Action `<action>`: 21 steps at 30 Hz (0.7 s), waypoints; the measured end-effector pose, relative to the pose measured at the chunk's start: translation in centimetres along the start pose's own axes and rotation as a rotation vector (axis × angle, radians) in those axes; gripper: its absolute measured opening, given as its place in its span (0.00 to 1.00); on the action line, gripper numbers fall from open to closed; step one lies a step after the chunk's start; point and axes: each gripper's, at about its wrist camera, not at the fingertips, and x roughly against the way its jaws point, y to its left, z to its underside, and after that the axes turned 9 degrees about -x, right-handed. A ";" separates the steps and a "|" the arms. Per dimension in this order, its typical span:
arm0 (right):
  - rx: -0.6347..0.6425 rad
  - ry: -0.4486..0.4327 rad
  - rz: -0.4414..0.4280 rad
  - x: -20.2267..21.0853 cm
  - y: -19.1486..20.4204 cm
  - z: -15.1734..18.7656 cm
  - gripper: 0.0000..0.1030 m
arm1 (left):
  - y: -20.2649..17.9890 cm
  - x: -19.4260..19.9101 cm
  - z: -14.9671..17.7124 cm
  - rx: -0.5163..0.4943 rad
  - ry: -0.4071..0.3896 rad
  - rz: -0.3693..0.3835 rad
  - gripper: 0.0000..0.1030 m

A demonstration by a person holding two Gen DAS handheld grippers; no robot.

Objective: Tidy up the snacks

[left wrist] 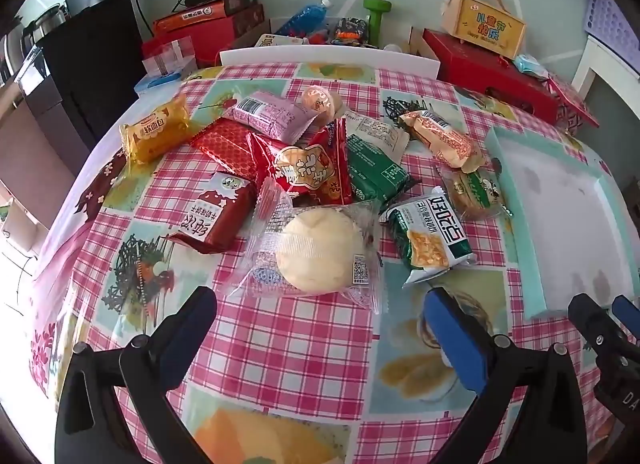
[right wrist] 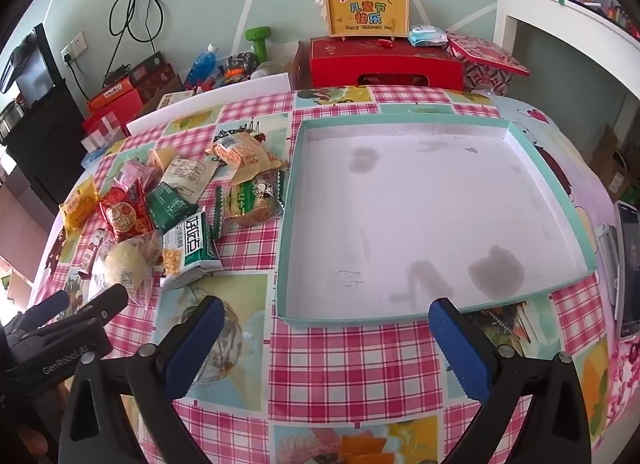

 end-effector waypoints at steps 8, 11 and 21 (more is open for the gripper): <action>0.008 0.001 0.024 -0.1 0.2 0.4 1.00 | 0.0 -0.4 0.0 0.015 0.035 0.012 1.00; 0.008 0.001 0.024 -0.1 0.2 0.4 1.00 | 0.0 -0.6 0.1 0.016 0.046 0.014 1.00; 0.005 0.002 0.022 -0.1 0.1 0.4 1.00 | -0.1 -0.9 0.3 0.013 0.065 0.004 1.00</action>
